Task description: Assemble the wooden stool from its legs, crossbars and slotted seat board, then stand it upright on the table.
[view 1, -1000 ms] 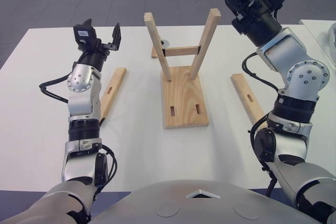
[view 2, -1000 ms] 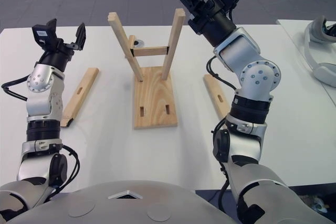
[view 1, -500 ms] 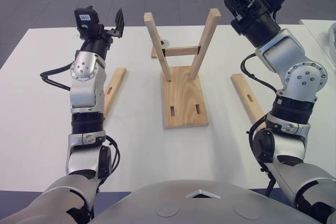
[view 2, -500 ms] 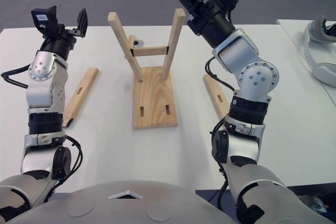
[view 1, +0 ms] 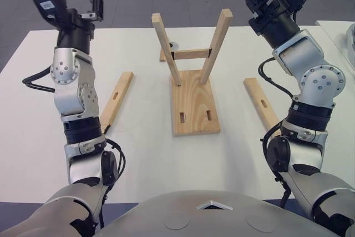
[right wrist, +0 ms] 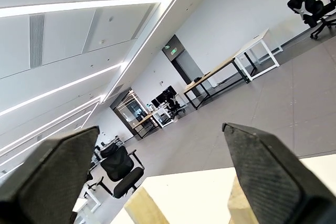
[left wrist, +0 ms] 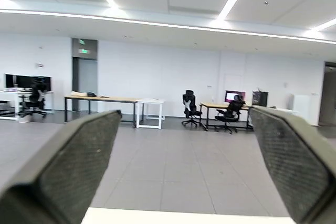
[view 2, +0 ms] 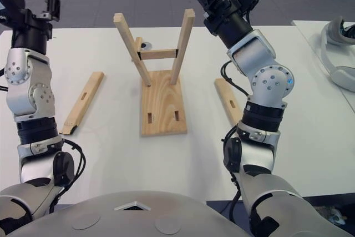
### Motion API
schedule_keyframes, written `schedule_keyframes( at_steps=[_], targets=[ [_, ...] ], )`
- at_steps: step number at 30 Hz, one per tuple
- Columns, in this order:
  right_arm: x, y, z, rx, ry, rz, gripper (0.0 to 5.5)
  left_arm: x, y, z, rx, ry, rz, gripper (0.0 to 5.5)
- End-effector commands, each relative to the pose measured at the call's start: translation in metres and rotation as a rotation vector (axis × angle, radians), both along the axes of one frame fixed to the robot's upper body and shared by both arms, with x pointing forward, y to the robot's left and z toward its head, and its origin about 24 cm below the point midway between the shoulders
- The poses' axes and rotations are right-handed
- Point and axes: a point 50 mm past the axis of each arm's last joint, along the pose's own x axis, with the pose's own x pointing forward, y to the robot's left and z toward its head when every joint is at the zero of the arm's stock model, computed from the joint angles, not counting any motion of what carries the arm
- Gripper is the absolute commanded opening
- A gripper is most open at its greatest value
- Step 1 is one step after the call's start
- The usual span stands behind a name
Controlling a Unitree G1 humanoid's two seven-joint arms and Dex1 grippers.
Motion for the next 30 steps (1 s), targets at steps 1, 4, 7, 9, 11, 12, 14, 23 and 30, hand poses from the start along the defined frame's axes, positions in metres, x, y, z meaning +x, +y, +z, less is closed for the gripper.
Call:
schedule_keyframes(
  at_steps=[1, 4, 7, 9, 11, 12, 14, 23, 30],
  targets=[
    [0.004, -0.016, -0.004, -0.005, 0.034, -0.124, 4.38, -0.004, 0.009, 0.016, 0.009, -0.067, 0.07, 4.48],
    [0.006, -0.031, -0.006, -0.013, 0.052, -0.251, 4.38, -0.004, 0.013, 0.013, 0.02, -0.054, 0.119, 4.48],
    [0.008, -0.05, -0.004, 0.005, 0.059, -0.415, 4.38, -0.005, 0.014, 0.009, 0.021, -0.046, 0.131, 4.48],
    [0.012, -0.067, -0.005, 0.015, 0.087, -0.57, 4.38, -0.005, 0.015, 0.007, 0.019, -0.044, 0.139, 4.48],
    [0.015, -0.084, -0.01, 0.024, 0.139, -0.707, 4.38, -0.006, 0.015, 0.006, 0.018, -0.044, 0.144, 4.48],
    [0.016, -0.091, -0.014, 0.026, 0.166, -0.747, 4.38, -0.006, 0.015, 0.005, 0.018, -0.045, 0.145, 4.48],
    [0.017, -0.095, -0.019, 0.022, 0.205, -0.765, 4.38, -0.005, 0.015, 0.004, 0.019, -0.044, 0.144, 4.48],
    [0.016, -0.08, -0.033, -0.042, 0.257, -0.673, 4.38, -0.004, 0.014, -0.003, 0.008, -0.012, 0.132, 4.48],
    [0.015, -0.076, -0.034, -0.045, 0.267, -0.666, 4.38, -0.002, 0.011, -0.005, -0.001, 0.004, 0.121, 4.48]
  ],
)
